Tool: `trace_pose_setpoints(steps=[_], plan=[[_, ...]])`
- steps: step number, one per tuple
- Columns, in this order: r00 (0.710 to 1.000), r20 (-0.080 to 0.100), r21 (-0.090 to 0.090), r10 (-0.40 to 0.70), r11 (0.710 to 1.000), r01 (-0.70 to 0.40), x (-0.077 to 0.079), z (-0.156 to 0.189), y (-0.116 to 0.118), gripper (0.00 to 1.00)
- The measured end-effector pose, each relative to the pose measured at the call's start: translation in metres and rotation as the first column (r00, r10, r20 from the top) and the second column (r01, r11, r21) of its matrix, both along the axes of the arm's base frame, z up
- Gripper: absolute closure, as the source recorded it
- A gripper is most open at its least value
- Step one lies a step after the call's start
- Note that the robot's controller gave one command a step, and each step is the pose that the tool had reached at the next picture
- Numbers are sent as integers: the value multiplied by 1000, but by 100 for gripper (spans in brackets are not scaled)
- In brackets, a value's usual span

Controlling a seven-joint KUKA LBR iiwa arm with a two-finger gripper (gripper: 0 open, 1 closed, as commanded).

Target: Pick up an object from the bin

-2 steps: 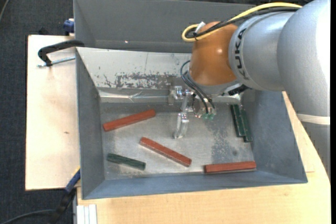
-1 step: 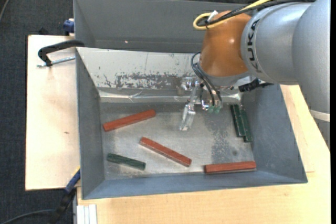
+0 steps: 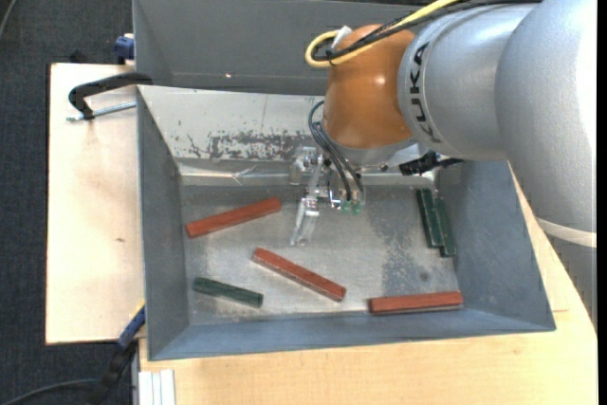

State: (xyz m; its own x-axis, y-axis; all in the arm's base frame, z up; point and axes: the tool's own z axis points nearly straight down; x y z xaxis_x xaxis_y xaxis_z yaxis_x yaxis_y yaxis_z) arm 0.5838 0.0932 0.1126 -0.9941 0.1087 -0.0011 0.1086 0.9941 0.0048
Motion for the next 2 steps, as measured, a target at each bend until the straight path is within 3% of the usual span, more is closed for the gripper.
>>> trace_pose_setpoints(steps=[1, 2], plan=[[986, -2, 0, -164, 986, 164, -4, -43, 85, 0], [987, 2, -2, -162, 987, 162, -4, -42, 86, 0]])
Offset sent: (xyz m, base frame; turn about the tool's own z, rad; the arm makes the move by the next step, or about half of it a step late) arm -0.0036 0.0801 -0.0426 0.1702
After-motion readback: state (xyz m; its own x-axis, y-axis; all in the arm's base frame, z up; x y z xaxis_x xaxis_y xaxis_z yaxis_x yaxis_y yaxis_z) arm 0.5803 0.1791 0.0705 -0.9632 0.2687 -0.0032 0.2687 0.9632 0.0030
